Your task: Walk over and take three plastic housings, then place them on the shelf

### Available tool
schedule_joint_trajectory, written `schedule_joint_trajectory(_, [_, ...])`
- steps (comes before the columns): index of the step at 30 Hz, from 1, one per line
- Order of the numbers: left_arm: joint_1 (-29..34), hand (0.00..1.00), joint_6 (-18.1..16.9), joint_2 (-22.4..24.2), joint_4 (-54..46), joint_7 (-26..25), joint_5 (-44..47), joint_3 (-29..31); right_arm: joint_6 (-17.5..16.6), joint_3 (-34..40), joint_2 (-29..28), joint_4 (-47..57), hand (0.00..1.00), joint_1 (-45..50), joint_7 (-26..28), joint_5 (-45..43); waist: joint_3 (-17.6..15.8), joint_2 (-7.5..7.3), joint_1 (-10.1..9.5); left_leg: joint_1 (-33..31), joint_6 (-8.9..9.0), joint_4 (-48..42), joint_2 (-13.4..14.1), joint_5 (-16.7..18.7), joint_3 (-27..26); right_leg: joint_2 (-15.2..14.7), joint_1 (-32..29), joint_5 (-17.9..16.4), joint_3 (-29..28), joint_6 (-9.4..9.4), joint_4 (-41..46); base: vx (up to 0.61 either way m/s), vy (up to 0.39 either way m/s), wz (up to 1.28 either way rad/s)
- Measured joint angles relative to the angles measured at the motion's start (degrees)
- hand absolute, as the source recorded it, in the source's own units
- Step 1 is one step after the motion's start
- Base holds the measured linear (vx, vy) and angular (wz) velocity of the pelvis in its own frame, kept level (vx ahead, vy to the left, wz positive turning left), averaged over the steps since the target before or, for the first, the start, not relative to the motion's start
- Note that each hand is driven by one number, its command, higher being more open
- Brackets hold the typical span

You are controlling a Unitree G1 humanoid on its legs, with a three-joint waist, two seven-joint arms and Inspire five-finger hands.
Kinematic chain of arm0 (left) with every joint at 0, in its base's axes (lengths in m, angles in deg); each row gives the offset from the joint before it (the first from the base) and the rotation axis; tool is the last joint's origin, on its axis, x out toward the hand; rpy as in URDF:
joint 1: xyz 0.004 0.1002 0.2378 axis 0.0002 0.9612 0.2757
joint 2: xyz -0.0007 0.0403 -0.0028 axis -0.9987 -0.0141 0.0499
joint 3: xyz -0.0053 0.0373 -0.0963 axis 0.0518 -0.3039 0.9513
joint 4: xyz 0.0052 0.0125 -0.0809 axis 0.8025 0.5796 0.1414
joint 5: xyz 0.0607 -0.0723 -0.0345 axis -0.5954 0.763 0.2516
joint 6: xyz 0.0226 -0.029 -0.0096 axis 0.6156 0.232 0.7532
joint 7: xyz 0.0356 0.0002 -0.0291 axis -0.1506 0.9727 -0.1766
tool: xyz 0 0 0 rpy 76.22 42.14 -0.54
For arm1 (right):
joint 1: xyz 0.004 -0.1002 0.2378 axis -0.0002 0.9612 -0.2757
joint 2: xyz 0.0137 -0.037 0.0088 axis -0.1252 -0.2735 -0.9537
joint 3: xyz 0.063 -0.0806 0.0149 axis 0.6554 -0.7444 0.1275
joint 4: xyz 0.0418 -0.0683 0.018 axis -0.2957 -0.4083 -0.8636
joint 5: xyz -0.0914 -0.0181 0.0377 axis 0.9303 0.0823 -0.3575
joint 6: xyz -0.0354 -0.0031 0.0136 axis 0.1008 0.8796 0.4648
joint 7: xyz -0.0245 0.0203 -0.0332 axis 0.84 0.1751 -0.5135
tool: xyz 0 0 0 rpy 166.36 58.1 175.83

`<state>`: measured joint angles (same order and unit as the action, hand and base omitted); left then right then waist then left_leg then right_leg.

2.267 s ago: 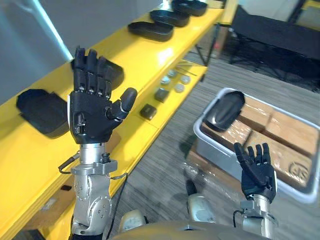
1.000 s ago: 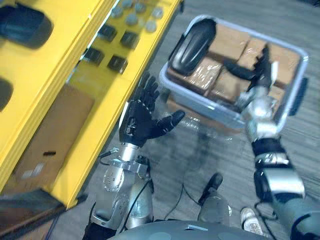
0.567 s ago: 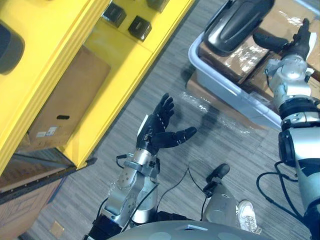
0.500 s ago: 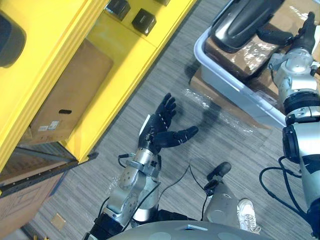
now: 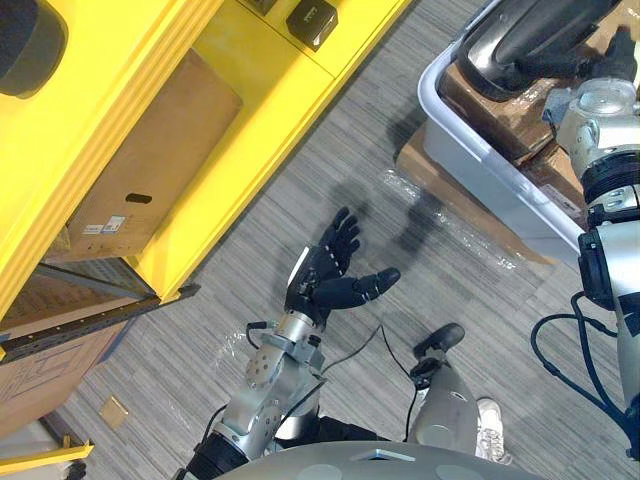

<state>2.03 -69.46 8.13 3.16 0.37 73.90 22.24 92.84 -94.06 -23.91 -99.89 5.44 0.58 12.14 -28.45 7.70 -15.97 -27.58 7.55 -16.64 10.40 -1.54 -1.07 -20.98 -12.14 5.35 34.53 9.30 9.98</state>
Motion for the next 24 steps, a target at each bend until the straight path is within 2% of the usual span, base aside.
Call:
schedule_joint_trajectory(1, [0.0, 1.00, 0.0, 0.0, 0.0, 0.0, 0.1, -0.2, 1.1, 0.0, 0.0, -0.4, 0.00, 0.0, -0.4, -0.1, 0.0, 0.01, -0.06, 0.0, -0.02, 0.0, 0.0, 0.0, 0.0, 0.0, 0.0, 0.0, 0.0, -0.03, 0.0, -0.05, -0.017, -0.02])
schedule_joint_trajectory(10, [-0.1, 1.00, 0.0, 0.1, 2.4, 0.0, 0.2, -2.4, 5.6, -1.0, 1.7, -1.3, 0.00, -0.2, -2.6, 0.5, 0.0, 0.00, -1.26, -0.3, -0.11, 1.4, 0.0, -1.0, -0.2, 0.0, -1.1, -0.2, 0.0, -0.23, 0.1, -0.05, -0.021, 0.00])
schedule_joint_trajectory(17, [0.0, 1.00, -0.1, -0.1, 4.0, -0.1, 0.2, -2.3, 6.2, -1.2, 4.8, -2.0, 0.00, -1.1, -1.7, 0.7, 0.0, -0.01, -1.12, -0.4, -0.04, 2.1, 0.2, -1.6, -0.2, 0.0, -1.8, -0.2, -0.1, -0.40, 0.9, -0.02, -0.026, -0.01])
schedule_joint_trajectory(19, [0.1, 1.00, -0.5, -0.1, 4.4, -0.1, 0.3, -2.3, 7.6, -1.2, 5.2, -2.5, 0.00, -1.2, -1.6, 5.0, 0.0, -0.01, -1.08, -0.3, -0.04, 2.1, 0.2, -1.6, -0.2, 0.0, -1.8, -0.3, -0.1, -0.48, 1.1, -0.01, -0.031, 0.00])
schedule_joint_trajectory(24, [1.3, 1.00, -1.6, -0.7, 4.3, -0.2, 1.3, -0.4, 10.5, -0.9, 5.9, -4.4, 0.00, -2.3, -3.0, 7.2, -0.1, -0.04, -0.97, 0.3, -0.04, 2.1, 0.3, -1.6, 0.2, 0.0, -1.2, -0.4, 0.1, -0.58, 1.8, -0.02, -0.015, 0.04])
